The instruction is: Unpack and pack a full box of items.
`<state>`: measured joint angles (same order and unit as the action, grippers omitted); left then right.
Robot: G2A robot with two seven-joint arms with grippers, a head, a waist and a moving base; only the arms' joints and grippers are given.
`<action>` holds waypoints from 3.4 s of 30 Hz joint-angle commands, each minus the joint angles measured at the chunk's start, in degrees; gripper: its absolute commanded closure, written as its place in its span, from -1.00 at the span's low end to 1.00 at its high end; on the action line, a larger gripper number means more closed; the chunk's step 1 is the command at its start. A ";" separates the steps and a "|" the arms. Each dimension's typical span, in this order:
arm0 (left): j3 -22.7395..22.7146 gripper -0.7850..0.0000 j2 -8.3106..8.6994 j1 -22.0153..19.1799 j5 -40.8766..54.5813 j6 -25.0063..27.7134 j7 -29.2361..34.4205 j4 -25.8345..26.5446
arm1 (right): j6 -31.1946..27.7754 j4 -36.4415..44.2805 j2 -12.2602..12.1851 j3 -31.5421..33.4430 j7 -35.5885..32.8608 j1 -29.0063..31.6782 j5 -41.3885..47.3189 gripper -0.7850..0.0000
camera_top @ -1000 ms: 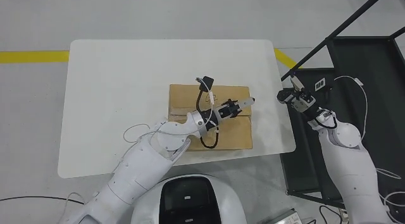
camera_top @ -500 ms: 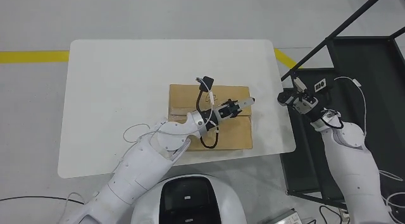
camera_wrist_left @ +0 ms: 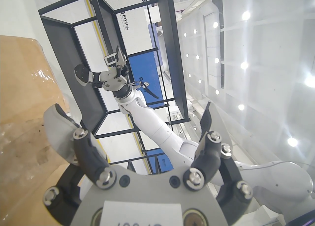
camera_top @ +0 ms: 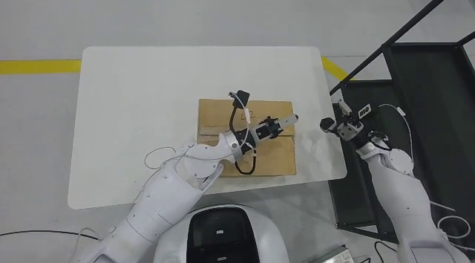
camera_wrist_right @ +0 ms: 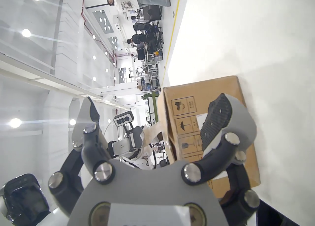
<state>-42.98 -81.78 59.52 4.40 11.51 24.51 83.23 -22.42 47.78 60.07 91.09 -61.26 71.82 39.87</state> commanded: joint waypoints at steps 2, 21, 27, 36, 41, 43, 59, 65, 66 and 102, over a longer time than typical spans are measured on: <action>-0.67 -1.00 0.09 0.55 -0.09 -0.07 0.28 0.56 | 2.42 -4.61 0.35 -1.89 -3.69 -1.67 -0.07 -1.00; -1.18 -1.00 -0.02 1.09 -0.64 -0.04 0.89 1.46 | 5.02 -16.12 1.93 -5.38 -14.90 -6.83 4.29 -1.00; -1.18 -1.00 -0.02 1.09 -0.64 -0.04 0.89 1.46 | 5.02 -16.12 1.93 -5.38 -14.90 -6.83 4.29 1.00; -1.18 -1.00 -0.02 1.09 -0.64 -0.04 0.89 1.46 | 5.02 -16.12 1.93 -5.38 -14.90 -6.83 4.29 1.00; -1.18 -1.00 -0.02 1.09 -0.64 -0.04 0.89 1.46 | 7.20 -13.72 2.11 -6.72 -12.38 -5.31 1.89 1.00; -1.18 -1.00 -0.02 1.09 -0.64 -0.04 0.89 1.46 | 8.18 -12.72 2.21 -7.49 -11.98 -4.64 0.75 1.00; -1.18 -1.00 -0.02 1.09 -0.64 -0.04 0.89 1.46 | 11.47 -9.17 4.63 -14.14 -14.32 -5.30 0.64 1.00; -1.18 -1.00 -0.31 0.93 -0.64 -1.29 -0.01 0.40 | 11.41 -11.00 6.17 -17.26 -14.16 -7.58 1.42 1.00; -1.05 -1.00 -0.47 0.60 -0.40 -1.43 -0.11 -0.21 | 11.28 -11.40 6.37 -17.62 -14.17 -7.94 1.44 1.00; -15.44 -1.00 1.95 15.77 -7.28 16.46 -2.08 13.56 | 7.59 -20.24 6.98 -16.36 -17.28 -12.09 4.87 1.00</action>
<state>-56.80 -80.28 72.80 -2.73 28.40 22.31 94.63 -14.55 27.86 67.25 74.07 -78.24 59.66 44.07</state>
